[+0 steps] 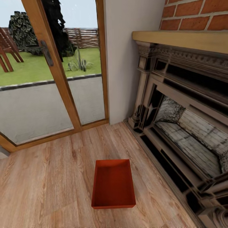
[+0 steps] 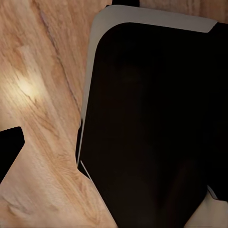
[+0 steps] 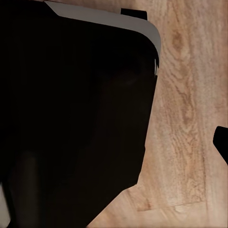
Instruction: Move the two storage containers from the living room to the garage. In the garage, place one container on the floor and stack the other container on top of it (either order is fine).
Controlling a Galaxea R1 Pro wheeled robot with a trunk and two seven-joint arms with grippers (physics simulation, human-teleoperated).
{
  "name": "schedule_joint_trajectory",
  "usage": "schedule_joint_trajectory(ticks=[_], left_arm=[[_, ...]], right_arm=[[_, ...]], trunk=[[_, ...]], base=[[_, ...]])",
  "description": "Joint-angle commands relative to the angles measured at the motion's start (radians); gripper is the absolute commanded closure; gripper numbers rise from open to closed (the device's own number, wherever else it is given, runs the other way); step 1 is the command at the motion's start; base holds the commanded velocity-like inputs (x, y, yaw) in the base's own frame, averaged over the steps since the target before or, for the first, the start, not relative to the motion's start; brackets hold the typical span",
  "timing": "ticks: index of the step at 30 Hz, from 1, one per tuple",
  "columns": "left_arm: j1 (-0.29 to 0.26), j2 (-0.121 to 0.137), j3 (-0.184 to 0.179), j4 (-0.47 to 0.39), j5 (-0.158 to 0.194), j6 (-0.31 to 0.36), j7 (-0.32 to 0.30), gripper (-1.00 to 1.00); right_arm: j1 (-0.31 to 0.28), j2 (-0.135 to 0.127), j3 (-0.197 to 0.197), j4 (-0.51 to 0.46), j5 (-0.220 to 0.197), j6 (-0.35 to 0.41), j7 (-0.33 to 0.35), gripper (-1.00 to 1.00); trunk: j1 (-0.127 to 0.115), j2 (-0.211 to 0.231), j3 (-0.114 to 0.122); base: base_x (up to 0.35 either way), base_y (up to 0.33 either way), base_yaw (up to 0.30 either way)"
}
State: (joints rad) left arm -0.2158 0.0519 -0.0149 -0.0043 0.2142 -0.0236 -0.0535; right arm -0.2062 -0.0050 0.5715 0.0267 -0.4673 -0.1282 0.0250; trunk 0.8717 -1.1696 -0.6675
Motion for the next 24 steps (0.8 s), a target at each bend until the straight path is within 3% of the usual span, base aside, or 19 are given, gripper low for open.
schedule_joint_trajectory(ticks=[1,24], left_arm=[[-0.001,0.000,-0.002,0.001,0.008,-0.002,-0.005,-1.00],[-0.001,0.000,-0.002,0.001,0.008,-0.002,-0.005,-1.00]], right_arm=[[-0.001,0.000,0.008,0.003,-0.010,-0.005,0.003,-1.00],[-0.001,0.000,0.008,0.003,-0.008,-0.005,0.003,-1.00]], trunk=[[0.000,0.000,-0.002],[0.000,0.000,-0.028]], base=[[0.000,0.000,0.000],[0.000,0.000,0.000]])
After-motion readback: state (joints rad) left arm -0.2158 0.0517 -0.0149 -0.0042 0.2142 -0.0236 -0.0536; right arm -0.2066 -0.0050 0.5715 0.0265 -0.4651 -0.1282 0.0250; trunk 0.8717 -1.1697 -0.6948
